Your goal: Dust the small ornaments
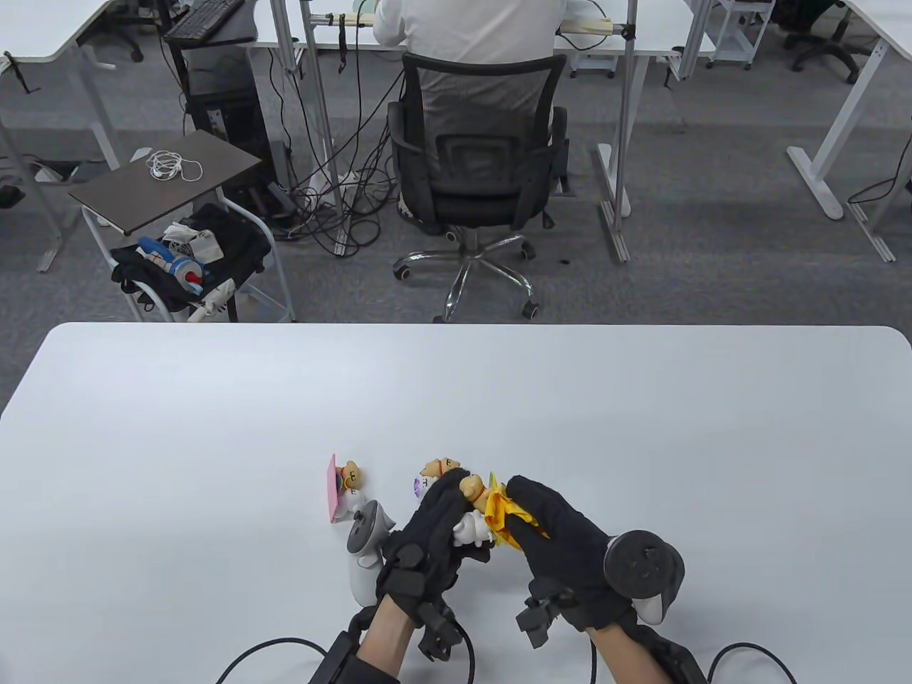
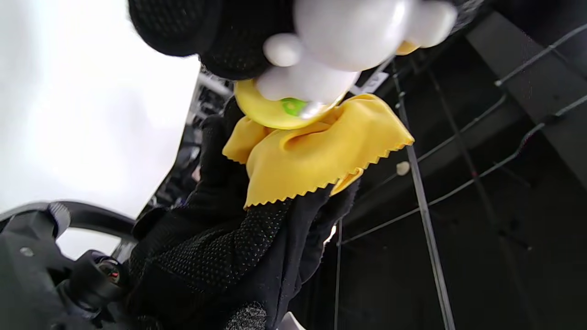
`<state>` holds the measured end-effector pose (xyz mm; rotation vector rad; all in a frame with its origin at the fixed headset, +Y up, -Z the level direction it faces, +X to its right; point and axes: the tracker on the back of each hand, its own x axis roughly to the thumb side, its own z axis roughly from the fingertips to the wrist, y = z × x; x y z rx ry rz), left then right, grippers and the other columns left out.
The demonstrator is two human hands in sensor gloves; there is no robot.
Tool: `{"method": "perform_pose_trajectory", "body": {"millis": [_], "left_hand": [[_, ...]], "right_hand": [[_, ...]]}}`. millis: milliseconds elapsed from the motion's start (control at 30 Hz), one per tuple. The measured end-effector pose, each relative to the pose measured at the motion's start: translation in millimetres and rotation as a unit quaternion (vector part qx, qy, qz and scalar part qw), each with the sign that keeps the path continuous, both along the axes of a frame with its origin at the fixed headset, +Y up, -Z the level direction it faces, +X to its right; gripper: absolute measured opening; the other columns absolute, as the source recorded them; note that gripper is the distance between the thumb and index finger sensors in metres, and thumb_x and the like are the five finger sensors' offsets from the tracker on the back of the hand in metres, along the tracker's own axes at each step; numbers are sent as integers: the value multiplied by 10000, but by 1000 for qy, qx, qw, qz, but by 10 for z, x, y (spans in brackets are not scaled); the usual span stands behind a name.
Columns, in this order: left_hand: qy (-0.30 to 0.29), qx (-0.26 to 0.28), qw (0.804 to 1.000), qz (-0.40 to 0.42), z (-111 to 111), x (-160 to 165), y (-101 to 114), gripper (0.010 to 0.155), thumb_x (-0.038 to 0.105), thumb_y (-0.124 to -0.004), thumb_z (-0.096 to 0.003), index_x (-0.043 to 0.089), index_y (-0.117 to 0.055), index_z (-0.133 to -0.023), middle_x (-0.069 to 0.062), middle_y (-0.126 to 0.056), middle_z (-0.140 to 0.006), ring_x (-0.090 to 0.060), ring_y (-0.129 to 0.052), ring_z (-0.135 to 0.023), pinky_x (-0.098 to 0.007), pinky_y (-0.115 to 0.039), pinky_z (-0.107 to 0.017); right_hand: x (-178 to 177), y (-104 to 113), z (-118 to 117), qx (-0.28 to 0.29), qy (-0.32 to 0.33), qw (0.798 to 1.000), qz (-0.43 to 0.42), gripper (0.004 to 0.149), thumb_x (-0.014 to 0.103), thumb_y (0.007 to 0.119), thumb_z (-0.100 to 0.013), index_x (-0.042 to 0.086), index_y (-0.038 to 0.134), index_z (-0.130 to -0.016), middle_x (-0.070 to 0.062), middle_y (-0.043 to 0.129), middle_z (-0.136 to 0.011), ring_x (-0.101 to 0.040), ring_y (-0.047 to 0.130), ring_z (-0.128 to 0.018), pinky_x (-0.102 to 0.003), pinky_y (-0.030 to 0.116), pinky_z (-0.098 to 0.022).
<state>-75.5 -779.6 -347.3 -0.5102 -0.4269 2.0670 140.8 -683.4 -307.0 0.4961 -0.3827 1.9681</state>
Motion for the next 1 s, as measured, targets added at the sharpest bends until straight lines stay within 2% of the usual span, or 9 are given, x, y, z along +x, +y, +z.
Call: {"method": "perform_pose_trajectory", "body": {"millis": [100, 233, 367, 500, 600, 667, 733, 833, 1000], "left_hand": [[-52, -7, 999, -2, 21, 51, -34, 767, 789, -474, -558, 364, -198, -1134, -180, -513, -1104, -288, -811, -725, -403, -764, -511], [-28, 14, 999, 23, 8, 57, 3, 716, 746, -505, -568, 445, -169, -1124, -191, -497, -1155, -467, -675, -978, -551, -697, -670], [-8, -17, 1000, -13, 27, 35, -36, 668, 669, -525, -592, 374, -234, -1116, -246, -435, -1122, -407, -746, -913, -516, -723, -643], [-3, -20, 998, -67, 41, 48, -38, 681, 683, -460, -585, 336, -190, -1106, -234, -384, -1116, -362, -745, -887, -468, -730, -625], [-12, -40, 999, -23, 51, 63, -69, 655, 678, -471, -584, 358, -260, -1116, -258, -448, -1102, -361, -788, -815, -456, -751, -568], [-32, -27, 999, -34, 57, 67, -41, 646, 665, -479, -585, 351, -283, -1114, -275, -476, -1093, -375, -809, -779, -456, -763, -540], [-3, -19, 997, -75, 48, 66, -15, 642, 676, -486, -577, 353, -330, -1109, -265, -533, -1078, -356, -850, -741, -433, -793, -509], [-35, -15, 998, -55, 41, 80, -16, 635, 664, -483, -583, 337, -355, -1112, -265, -536, -1073, -370, -849, -734, -451, -784, -504], [-10, -9, 999, -50, 40, 78, -10, 635, 671, -421, -580, 368, -269, -1117, -224, -457, -1100, -344, -808, -790, -430, -767, -551]], "right_hand": [[-53, 3, 27, 16, 7, 1000, 16, 559, 285, 899, -454, 165, 757, -982, -167, 874, -883, -349, 989, -652, -514, 829, -528], [-124, 21, 48, 56, -9, 993, 107, 516, 304, 913, -453, 220, 804, -950, -139, 872, -895, -326, 984, -647, -529, 806, -537], [-178, -28, 63, 110, -69, 966, 221, 507, 355, 917, -446, 232, 831, -930, -136, 865, -837, -275, 953, -573, -548, 773, -555], [-303, -22, 125, 108, -19, 974, 196, 553, 369, 927, -436, 196, 798, -946, -127, 876, -832, -274, 960, -576, -552, 773, -555], [-314, -32, 102, 107, -42, 970, 214, 532, 405, 902, -445, 210, 792, -927, -111, 867, -810, -272, 941, -579, -557, 756, -560], [-243, -55, 43, 100, -63, 968, 221, 517, 412, 892, -447, 231, 787, -919, -100, 863, -799, -264, 933, -571, -554, 753, -558], [-195, -62, 21, 96, -67, 973, 198, 512, 404, 895, -451, 211, 796, -915, -113, 867, -783, -280, 930, -559, -564, 746, -550], [-130, -2, 32, 106, -105, 968, 201, 517, 386, 892, -458, 186, 785, -922, -124, 860, -789, -284, 928, -563, -560, 746, -553], [-276, 14, 134, 101, -24, 977, 185, 528, 407, 953, -419, 184, 832, -883, -117, 902, -741, -274, 959, -529, -556, 773, -535]]}}
